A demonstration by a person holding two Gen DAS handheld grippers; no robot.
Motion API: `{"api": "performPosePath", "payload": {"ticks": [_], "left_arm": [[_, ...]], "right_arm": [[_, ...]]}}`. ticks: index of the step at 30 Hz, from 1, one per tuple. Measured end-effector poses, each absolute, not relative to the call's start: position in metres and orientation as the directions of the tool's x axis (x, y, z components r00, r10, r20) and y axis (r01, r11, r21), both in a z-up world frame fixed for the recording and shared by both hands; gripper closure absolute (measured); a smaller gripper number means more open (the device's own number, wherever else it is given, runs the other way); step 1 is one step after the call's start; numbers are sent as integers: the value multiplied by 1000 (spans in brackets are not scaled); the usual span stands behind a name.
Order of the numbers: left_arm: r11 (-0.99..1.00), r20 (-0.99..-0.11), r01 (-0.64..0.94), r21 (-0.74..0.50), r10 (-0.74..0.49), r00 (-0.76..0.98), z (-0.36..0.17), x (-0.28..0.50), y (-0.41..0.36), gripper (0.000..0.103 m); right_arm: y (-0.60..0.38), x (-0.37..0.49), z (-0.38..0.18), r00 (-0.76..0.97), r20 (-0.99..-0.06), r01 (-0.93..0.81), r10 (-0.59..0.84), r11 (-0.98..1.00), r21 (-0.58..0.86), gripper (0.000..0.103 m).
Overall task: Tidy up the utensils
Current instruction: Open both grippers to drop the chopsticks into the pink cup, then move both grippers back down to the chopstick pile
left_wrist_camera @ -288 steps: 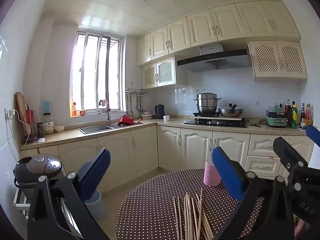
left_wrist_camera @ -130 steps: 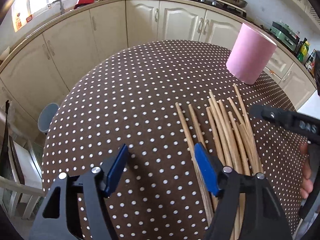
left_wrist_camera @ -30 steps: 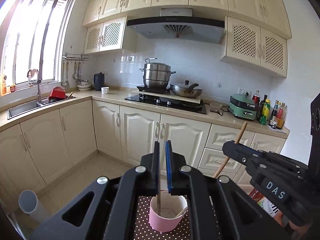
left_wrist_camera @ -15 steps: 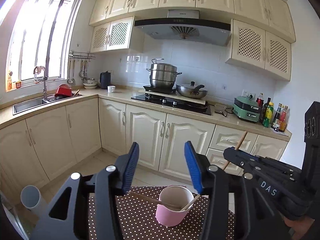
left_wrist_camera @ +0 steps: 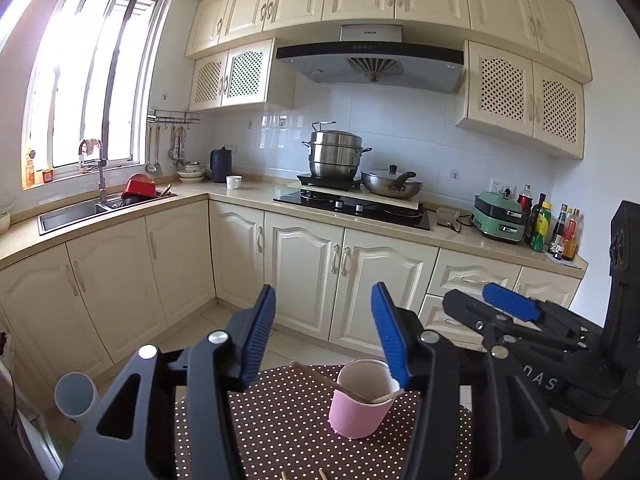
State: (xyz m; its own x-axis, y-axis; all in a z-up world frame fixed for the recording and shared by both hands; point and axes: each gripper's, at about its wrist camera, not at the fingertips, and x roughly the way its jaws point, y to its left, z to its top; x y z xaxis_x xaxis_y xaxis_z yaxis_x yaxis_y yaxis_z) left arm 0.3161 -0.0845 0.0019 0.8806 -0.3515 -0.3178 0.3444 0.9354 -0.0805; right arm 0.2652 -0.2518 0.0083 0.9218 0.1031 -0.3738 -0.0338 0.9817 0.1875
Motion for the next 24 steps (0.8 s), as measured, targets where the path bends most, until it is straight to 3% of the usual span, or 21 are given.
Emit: {"api": "performPosePath", "payload": {"ticks": [14,24], "left_arm": [[947,-363,315,-63,-316,877,-7,275,-49,46],[955,-520,292,-58,-278,808,-71,255,-21,43]], "right_arm": [[-229,217,16,931,-350,-57,99,990,128,40],[-202,182,-28,909,-407,-76,88,996,45,40]]}}
